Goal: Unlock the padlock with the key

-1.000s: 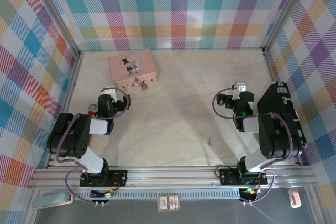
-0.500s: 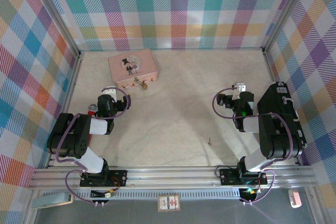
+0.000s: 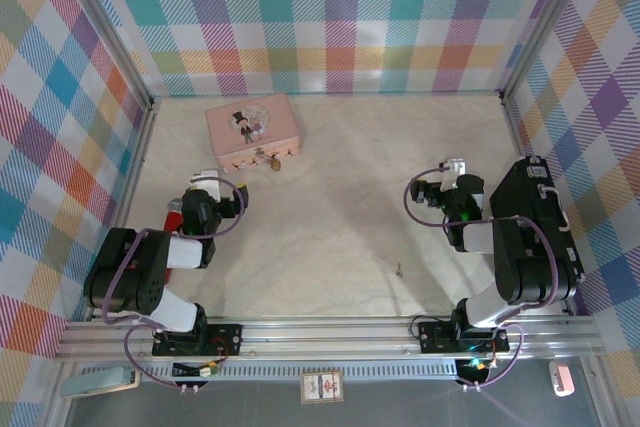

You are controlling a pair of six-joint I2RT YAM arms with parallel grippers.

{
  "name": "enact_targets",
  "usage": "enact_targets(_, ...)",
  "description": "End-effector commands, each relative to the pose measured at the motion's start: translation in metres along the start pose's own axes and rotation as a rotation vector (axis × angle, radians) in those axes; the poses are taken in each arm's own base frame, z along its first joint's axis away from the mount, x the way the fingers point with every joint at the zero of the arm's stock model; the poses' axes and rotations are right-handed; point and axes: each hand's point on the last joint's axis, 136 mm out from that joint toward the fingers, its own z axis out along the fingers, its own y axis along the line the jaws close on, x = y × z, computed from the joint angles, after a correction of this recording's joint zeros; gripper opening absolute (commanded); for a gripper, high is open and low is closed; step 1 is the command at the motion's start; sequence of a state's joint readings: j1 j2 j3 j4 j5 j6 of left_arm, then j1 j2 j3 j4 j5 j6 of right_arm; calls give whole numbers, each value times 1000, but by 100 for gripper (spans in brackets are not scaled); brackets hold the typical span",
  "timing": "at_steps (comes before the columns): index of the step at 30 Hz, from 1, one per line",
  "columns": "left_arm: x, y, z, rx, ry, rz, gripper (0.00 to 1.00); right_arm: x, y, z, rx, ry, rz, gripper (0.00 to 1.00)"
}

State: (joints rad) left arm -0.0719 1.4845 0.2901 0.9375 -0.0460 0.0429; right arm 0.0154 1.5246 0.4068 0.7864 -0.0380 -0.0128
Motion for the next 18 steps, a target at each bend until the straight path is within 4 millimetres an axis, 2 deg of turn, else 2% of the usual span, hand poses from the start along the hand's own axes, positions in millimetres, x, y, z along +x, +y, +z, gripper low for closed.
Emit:
enact_targets(1,-27,-4,-16,-7,-129,25,100,-18,13,-7,-41,-45,-55,99)
enact_targets(4,-34,-12,-25,-9,-147,65,100,-22,23,-13,-46,-58,-101,99)
enact_targets(7,-43,-23,-35,23,-128,86,100,-29,43,-18,-67,-63,-203,99)
enact_targets(12,-73,-35,-62,85,-130,34,100,-44,67,-29,-99,-98,-303,99)
enact_targets(18,-110,-42,-102,142,-122,-110,100,-75,113,-66,-288,-151,-294,99)
